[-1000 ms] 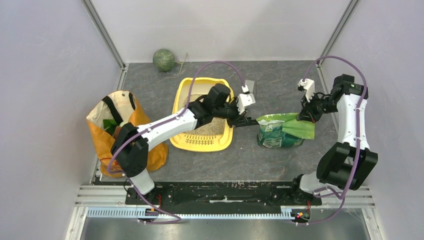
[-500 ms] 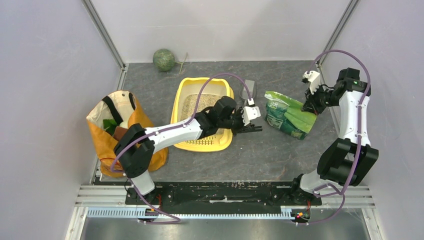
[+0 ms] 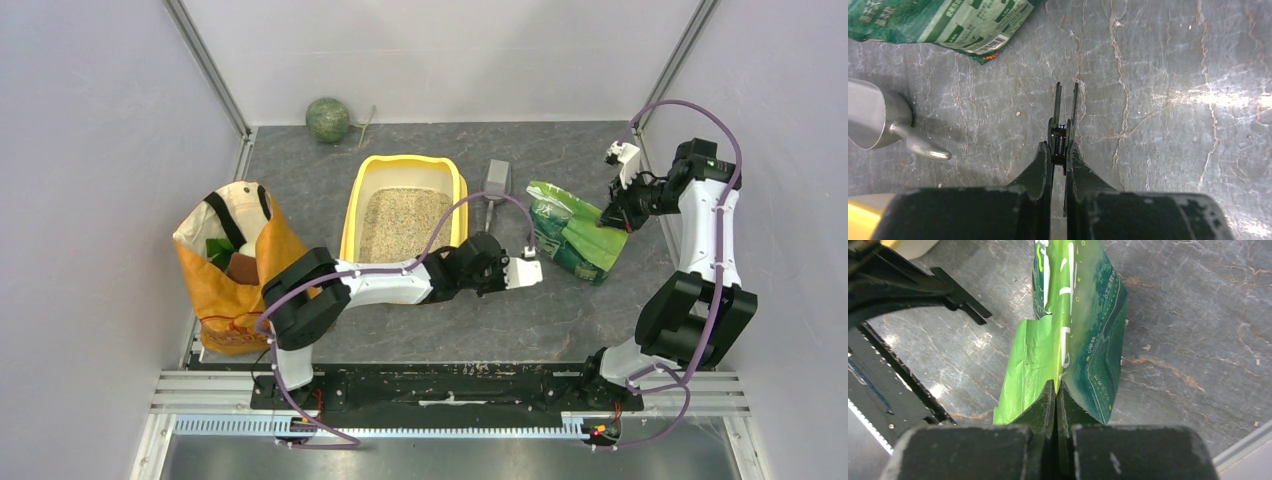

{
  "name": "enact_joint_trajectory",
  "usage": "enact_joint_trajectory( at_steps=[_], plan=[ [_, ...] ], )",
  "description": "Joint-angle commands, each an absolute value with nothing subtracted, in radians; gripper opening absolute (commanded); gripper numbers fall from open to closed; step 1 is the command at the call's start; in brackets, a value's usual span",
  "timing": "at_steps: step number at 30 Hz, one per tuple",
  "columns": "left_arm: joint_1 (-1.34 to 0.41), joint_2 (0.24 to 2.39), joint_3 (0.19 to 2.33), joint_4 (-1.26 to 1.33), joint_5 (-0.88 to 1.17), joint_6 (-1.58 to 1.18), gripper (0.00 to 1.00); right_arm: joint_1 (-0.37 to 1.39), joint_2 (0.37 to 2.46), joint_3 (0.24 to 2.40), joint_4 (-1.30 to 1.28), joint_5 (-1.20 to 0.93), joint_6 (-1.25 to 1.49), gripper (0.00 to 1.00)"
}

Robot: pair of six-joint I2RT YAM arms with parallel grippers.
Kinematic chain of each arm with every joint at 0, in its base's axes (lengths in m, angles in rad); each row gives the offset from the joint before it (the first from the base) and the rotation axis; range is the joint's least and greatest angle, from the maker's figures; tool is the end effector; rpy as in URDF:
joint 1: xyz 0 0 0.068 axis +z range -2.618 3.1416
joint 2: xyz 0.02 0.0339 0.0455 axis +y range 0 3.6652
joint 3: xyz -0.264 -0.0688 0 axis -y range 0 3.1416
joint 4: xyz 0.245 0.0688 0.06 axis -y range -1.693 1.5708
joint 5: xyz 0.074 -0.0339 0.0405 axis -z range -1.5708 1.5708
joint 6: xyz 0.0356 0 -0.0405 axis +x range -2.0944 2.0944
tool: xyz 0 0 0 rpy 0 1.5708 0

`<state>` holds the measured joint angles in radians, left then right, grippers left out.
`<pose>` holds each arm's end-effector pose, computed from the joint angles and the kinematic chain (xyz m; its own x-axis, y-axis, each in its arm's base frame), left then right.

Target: Fill the litter box with clean litter

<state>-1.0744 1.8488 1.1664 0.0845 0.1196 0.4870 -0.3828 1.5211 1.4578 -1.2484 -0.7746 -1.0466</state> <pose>0.1919 -0.3632 0.1979 0.1936 0.6181 -0.7619 0.9385 0.1096 0.3274 0.2697 -0.0817 0.3254 -0.5360 -0.4512 -0.7135 -0.7258 0.6779 0.1166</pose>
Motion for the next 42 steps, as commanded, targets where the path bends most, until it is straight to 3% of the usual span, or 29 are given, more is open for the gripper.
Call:
enact_joint_trajectory(
  at_steps=[1,2,3,5,7,9,18,21,31,42],
  plan=[
    [-1.128,1.874,1.136,0.234,0.003,0.608,0.07,-0.381,1.506,1.517,-1.266,-0.938,-0.967,0.00],
    [-1.136,1.881,1.134,0.236,-0.010,0.615,0.08,-0.380,1.505,1.515,-1.272,-0.944,-0.959,0.00],
    [-1.139,1.884,1.132,0.236,-0.026,0.617,0.14,-0.380,1.504,1.516,-1.277,-0.950,-0.954,0.00],
    [-1.142,1.890,1.135,0.221,-0.025,0.612,0.46,-0.378,1.502,1.517,-1.293,-0.959,-0.948,0.00],
    [-1.142,1.885,1.141,0.199,-0.022,0.602,0.70,-0.374,1.507,1.518,-1.321,-0.966,-0.954,0.00],
    [-1.141,1.865,1.143,0.198,-0.018,0.592,0.81,-0.372,1.517,1.522,-1.365,-0.977,-0.988,0.00],
    [-1.125,1.641,1.094,0.348,0.069,0.648,0.83,-0.371,1.601,1.605,-1.735,-1.059,-1.282,0.00],
    [-1.078,1.611,1.065,0.440,0.114,0.722,0.84,-0.360,1.579,1.592,-1.739,-1.053,-1.280,0.00],
    [-0.978,1.734,1.064,0.677,0.249,1.024,0.88,-0.309,1.551,1.533,-1.738,-1.040,-1.289,0.00],
    [-0.980,1.927,1.164,0.842,0.219,1.140,0.87,-0.292,1.545,1.512,-1.738,-1.021,-1.301,0.00]
  ],
)
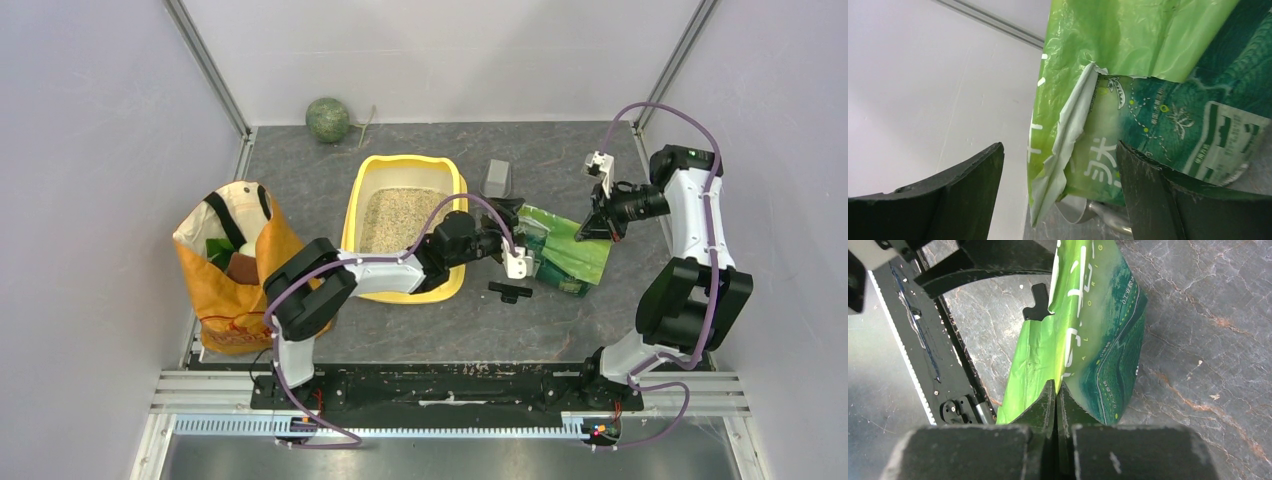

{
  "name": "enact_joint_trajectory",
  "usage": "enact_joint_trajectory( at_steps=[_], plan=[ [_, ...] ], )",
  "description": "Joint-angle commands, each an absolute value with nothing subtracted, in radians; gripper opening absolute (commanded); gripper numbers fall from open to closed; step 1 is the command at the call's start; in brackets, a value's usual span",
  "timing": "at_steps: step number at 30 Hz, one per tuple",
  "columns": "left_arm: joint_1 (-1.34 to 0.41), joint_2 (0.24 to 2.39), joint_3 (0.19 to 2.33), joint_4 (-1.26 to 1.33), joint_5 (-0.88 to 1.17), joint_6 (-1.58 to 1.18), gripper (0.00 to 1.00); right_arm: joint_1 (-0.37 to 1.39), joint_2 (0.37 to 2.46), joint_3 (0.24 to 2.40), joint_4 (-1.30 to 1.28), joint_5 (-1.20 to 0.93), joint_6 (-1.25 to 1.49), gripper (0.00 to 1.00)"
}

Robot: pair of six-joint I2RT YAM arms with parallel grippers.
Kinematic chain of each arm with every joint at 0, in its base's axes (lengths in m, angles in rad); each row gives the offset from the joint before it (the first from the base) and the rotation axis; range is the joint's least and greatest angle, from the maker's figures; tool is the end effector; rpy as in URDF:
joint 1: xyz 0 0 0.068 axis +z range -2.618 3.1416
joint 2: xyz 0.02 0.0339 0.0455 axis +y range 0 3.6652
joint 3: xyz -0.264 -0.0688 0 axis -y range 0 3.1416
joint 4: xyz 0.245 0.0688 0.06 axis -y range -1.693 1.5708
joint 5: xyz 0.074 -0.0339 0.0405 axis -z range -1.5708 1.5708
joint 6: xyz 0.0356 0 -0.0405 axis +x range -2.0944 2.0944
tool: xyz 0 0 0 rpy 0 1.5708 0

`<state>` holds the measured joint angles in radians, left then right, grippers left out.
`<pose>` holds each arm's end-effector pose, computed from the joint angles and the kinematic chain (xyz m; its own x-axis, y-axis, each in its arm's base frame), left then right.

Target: Fill the litter box with clean litter

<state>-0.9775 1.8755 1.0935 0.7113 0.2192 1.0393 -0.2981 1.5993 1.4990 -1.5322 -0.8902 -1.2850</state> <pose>0.2305 -0.3557 0.2276 0.7821 0.3451 -0.5188 0.5057 0.1349 0.8521 0.2675 -0.0533 0.3163 -0.4902 -0.4810 -0.7269 -0.8504 0.4469 0.2779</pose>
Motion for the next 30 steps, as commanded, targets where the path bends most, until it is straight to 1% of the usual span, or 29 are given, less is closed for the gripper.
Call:
enact_joint_trajectory(
  at_steps=[1,6,10,13,16,17,18,19,20,22,23,25,26,27,30],
  plan=[
    [-0.979,1.939,1.171,0.861,0.213,1.152,0.87,-0.289,1.546,1.513,-1.739,-1.021,-1.301,0.00],
    [-0.979,1.984,1.205,0.899,0.209,1.194,0.83,-0.273,1.550,1.517,-1.738,-1.006,-1.300,0.00],
    [-0.980,1.982,1.210,0.936,0.228,1.201,0.75,-0.261,1.554,1.528,-1.737,-1.002,-1.293,0.00],
    [-0.980,1.963,1.204,0.955,0.259,1.207,0.64,-0.256,1.562,1.541,-1.738,-1.000,-1.286,0.00],
    [-0.979,1.940,1.198,0.926,0.292,1.198,0.48,-0.254,1.571,1.560,-1.738,-1.002,-1.276,0.00],
    [-0.977,1.930,1.195,0.911,0.302,1.200,0.41,-0.252,1.573,1.569,-1.739,-1.002,-1.272,0.01],
    [-0.978,1.924,1.191,0.892,0.311,1.206,0.31,-0.252,1.576,1.578,-1.738,-1.002,-1.268,0.06],
    [-0.977,1.918,1.186,0.885,0.318,1.208,0.11,-0.252,1.579,1.590,-1.739,-1.002,-1.265,0.15],
    [-0.978,1.917,1.181,0.889,0.319,1.205,0.03,-0.252,1.581,1.604,-1.737,-1.003,-1.261,0.26],
    [-0.978,1.913,1.177,0.869,0.318,1.206,0.02,-0.254,1.588,1.642,-1.735,-1.005,-1.248,0.42],
    [-0.977,1.906,1.178,0.849,0.315,1.197,0.02,-0.255,1.593,1.668,-1.731,-1.005,-1.240,0.48],
    [-0.978,1.886,1.189,0.783,0.305,1.153,0.02,-0.275,1.593,1.732,-1.642,-1.014,-1.117,0.72],
    [-0.977,1.875,1.199,0.742,0.300,1.120,0.02,-0.287,1.587,1.763,-1.586,-1.023,-1.058,0.80],
    [-0.975,1.863,1.210,0.689,0.297,1.090,0.02,-0.299,1.583,1.796,-1.557,-1.030,-1.041,0.85],
    [-0.970,1.832,1.274,0.507,0.283,0.983,0.02,-0.312,1.549,1.846,-1.495,-1.020,-1.020,0.89]
  ],
)
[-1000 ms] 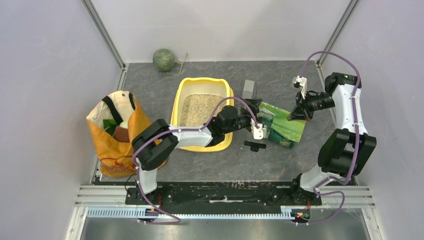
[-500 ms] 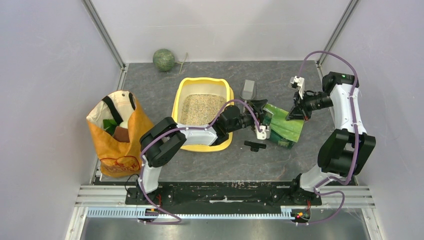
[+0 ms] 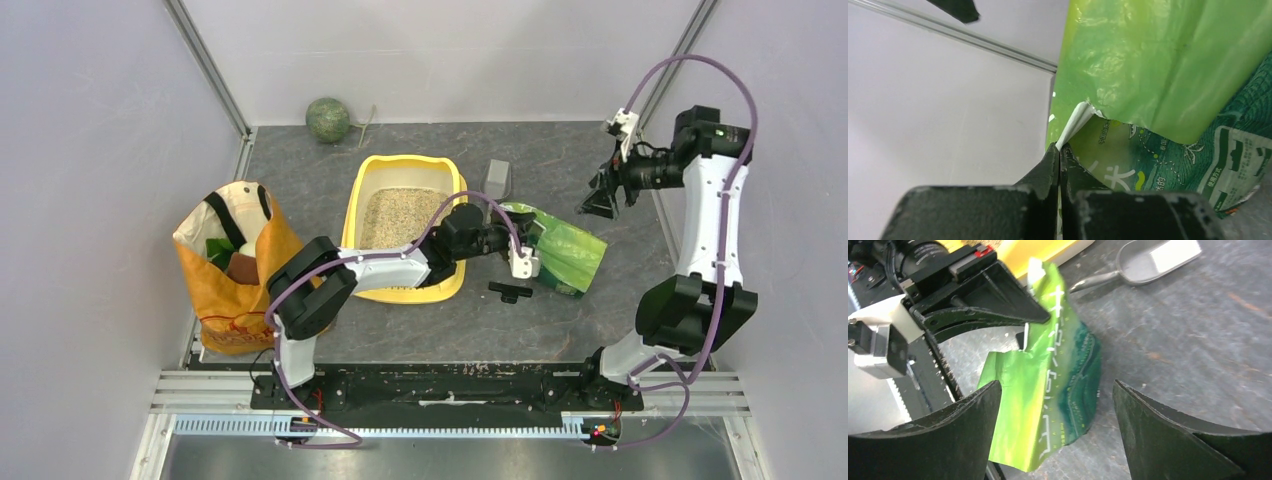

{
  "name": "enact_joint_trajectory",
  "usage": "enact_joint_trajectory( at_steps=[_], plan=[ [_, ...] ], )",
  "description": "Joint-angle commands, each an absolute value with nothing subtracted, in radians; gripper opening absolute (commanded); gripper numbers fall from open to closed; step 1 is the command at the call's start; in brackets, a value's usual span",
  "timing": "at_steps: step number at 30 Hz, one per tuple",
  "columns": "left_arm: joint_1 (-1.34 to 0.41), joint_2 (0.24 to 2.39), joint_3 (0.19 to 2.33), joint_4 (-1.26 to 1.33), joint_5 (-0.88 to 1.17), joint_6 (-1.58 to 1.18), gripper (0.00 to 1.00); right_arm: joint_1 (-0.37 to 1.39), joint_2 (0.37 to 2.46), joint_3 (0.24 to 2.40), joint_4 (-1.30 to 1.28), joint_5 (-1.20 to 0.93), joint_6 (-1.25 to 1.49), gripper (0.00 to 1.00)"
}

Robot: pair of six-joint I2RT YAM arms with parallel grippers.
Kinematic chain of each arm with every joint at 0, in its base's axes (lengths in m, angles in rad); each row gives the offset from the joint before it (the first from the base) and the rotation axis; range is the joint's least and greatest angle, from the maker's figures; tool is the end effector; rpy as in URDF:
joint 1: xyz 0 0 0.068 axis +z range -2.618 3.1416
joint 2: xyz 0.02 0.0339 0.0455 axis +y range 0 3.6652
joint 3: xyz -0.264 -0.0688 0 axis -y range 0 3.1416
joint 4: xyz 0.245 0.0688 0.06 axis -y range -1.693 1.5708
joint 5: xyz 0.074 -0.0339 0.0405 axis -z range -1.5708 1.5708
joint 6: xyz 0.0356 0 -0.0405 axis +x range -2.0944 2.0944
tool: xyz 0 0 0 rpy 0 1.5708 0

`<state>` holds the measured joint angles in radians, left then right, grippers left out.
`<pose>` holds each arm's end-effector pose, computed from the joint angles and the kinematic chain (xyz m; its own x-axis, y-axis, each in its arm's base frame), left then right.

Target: Fill the litter box with clean litter

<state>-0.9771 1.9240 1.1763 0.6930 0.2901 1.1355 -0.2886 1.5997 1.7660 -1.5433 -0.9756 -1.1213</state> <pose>0.2375 -0.3702 0.2327 0.8522 0.2905 -0.4352 0.4300 0.0851 0.8988 0.2743 -0.0507 0.3849 -0.4148 -0.4036 -0.8155 -0.8443 0.5048 0.1796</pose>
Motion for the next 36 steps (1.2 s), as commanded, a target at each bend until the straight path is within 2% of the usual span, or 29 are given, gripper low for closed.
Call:
enact_joint_trajectory(
  at_steps=[1,6,10,14,19,22,26,29,32,36],
  plan=[
    [-0.967,1.824,1.311,0.403,0.283,0.942,0.02,-0.314,1.535,1.848,-1.475,-1.012,-1.013,0.89],
    [-0.935,1.824,1.503,0.016,0.342,0.717,0.02,-0.337,1.436,1.798,-1.445,-1.002,-1.005,0.92],
    [-0.887,1.884,1.683,-0.278,0.485,0.571,0.02,-0.353,1.332,1.712,-1.437,-1.006,-1.032,0.93],
    [-0.851,1.977,1.868,-0.468,0.614,0.459,0.02,-0.356,1.243,1.624,-1.432,-1.019,-1.058,0.94],
    [-0.816,2.092,2.057,-0.563,0.692,0.302,0.02,-0.354,1.180,1.642,-1.402,-1.129,-0.924,0.97],
    [-0.797,2.144,2.135,-0.592,0.728,0.249,0.02,-0.353,1.152,1.635,-1.428,-1.114,-0.960,0.97],
    [-0.787,2.158,2.150,-0.592,0.762,0.215,0.02,-0.345,1.112,1.517,-1.417,-1.005,-1.081,0.97],
    [-0.784,2.149,2.138,-0.594,0.777,0.200,0.02,-0.337,1.074,1.439,-1.280,-0.937,-1.026,0.97],
    [-0.781,2.144,2.133,-0.597,0.783,0.187,0.02,-0.297,1.057,1.399,-1.259,-0.878,-1.057,0.97],
    [-0.778,2.155,2.146,-0.597,0.791,0.163,0.02,-0.288,1.012,1.322,-1.288,-0.896,-1.169,0.97]
  ],
)
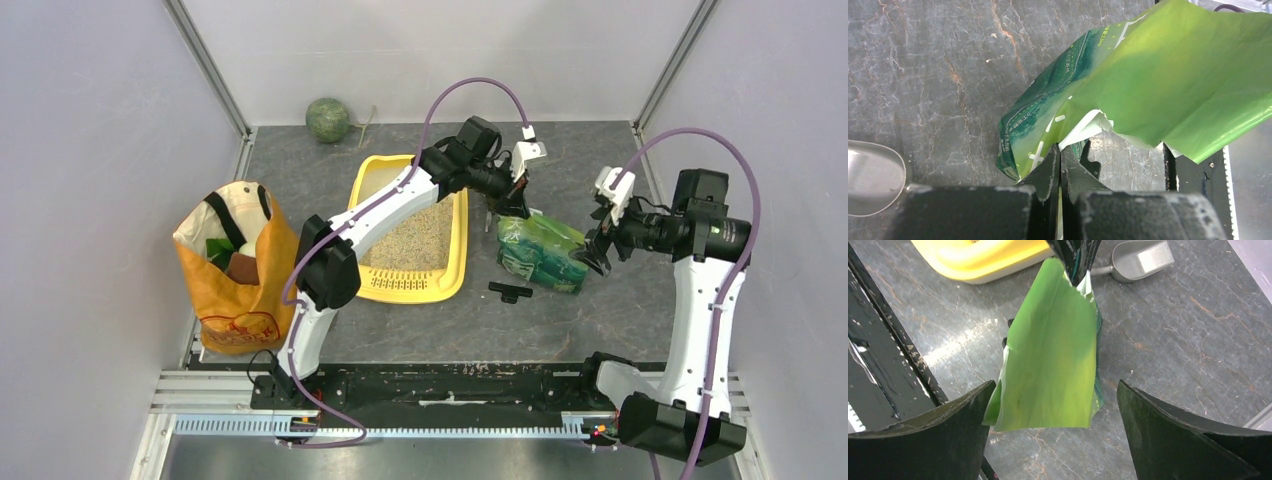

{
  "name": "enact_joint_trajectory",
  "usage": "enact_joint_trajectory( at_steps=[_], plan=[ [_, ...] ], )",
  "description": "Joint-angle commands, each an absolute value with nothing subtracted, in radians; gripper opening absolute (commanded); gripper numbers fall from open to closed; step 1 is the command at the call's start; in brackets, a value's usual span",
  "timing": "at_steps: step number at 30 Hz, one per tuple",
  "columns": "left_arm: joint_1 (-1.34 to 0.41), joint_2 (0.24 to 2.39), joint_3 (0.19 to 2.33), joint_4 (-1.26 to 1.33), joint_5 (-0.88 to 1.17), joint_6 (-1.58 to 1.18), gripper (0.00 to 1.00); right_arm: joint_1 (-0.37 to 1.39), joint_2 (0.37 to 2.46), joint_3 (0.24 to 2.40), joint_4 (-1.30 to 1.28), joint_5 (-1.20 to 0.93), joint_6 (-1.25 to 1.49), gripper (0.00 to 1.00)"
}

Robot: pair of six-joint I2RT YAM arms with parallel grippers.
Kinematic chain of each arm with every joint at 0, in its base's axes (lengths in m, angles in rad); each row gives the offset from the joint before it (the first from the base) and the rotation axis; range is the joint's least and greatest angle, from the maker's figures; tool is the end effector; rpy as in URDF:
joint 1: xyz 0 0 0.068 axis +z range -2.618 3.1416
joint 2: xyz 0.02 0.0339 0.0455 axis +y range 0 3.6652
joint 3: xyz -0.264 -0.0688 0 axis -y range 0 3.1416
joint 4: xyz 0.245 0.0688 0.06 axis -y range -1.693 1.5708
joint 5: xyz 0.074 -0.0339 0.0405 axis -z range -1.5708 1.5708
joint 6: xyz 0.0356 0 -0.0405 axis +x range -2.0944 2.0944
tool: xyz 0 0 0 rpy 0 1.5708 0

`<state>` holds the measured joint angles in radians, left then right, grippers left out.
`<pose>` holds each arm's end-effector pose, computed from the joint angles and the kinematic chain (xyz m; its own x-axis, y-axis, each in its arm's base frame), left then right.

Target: Fill the litter box with clean litter

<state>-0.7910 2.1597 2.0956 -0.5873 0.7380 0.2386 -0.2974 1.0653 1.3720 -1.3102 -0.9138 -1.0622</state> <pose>0.3309 -0.3687 0.3164 -0.2010 0.4519 -0.8691 0.9775 0.0339 -0.2084 0.1603 -0.0197 0.3949 -0.1936 -0.4986 -0.8449 -0.8152 0.5609 -0.1442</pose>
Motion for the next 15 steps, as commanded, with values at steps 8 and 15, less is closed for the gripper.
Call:
enact_joint_trajectory(
  at_steps=[8,15],
  plan=[
    [-0.776,2.148,2.139,-0.597,0.830,0.147,0.02,-0.277,0.958,1.088,-0.905,-0.827,-1.038,0.93],
    [-0.776,2.124,2.122,-0.581,0.826,0.137,0.02,-0.277,1.092,1.093,-0.796,-0.885,-0.888,0.43]
  ],
)
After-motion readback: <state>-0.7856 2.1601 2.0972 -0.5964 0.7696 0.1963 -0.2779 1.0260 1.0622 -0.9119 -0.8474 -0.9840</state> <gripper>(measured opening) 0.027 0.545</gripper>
